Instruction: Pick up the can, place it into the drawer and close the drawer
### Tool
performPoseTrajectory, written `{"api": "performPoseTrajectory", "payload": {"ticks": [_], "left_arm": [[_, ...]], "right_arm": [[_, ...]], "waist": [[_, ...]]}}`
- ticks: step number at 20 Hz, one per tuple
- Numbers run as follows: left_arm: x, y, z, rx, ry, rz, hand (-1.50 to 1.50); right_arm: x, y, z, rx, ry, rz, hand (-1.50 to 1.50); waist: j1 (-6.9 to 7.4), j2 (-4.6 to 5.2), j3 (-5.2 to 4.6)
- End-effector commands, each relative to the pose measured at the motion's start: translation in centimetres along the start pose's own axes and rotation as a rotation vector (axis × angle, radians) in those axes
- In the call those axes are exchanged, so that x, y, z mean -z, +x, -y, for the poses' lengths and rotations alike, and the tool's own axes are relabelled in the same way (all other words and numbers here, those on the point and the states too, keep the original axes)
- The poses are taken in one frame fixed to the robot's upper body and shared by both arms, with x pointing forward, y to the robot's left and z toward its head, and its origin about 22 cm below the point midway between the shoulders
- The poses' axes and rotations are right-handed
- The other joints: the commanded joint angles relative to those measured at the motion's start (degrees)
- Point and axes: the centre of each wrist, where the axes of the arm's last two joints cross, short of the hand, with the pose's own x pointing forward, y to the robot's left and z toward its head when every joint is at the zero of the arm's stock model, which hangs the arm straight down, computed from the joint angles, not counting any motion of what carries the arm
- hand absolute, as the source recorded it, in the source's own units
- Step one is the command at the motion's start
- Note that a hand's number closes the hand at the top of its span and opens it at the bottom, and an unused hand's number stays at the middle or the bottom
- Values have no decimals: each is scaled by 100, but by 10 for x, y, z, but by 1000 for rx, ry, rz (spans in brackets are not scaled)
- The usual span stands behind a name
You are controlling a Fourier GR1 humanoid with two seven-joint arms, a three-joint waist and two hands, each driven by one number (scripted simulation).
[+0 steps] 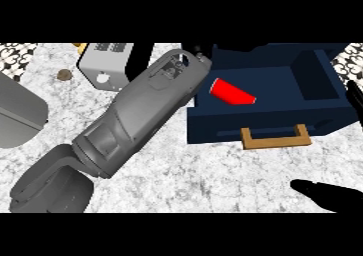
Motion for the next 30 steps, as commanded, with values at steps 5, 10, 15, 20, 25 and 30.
{"api": "performPoseTrajectory", "payload": {"ticks": [5, 10, 15, 20, 25, 30], "left_arm": [[-5, 5, 5, -7, -14, -2, -150], [-2, 3, -3, -7, -4, -28, -150], [11, 6, -39, 5, -2, -25, -150], [8, 8, -52, 23, 25, -24, -150], [8, 12, -82, 9, 4, -37, -150], [10, 26, -103, -4, 6, -27, -150]], "right_arm": [[10, -6, -54, -287, 126, -2, -150], [16, -31, -73, -420, 181, -85, -150], [27, -62, -110, -385, 78, -122, -150], [42, -77, -141, -417, 91, -132, -150], [61, -105, -138, -458, 97, -154, -150], [72, -126, -151, -520, 66, -165, -150]], "waist": [[284, -75, -3], [411, -119, -5], [526, -138, -2], [517, -129, -1], [618, -127, -2], [704, -95, 2]]}}
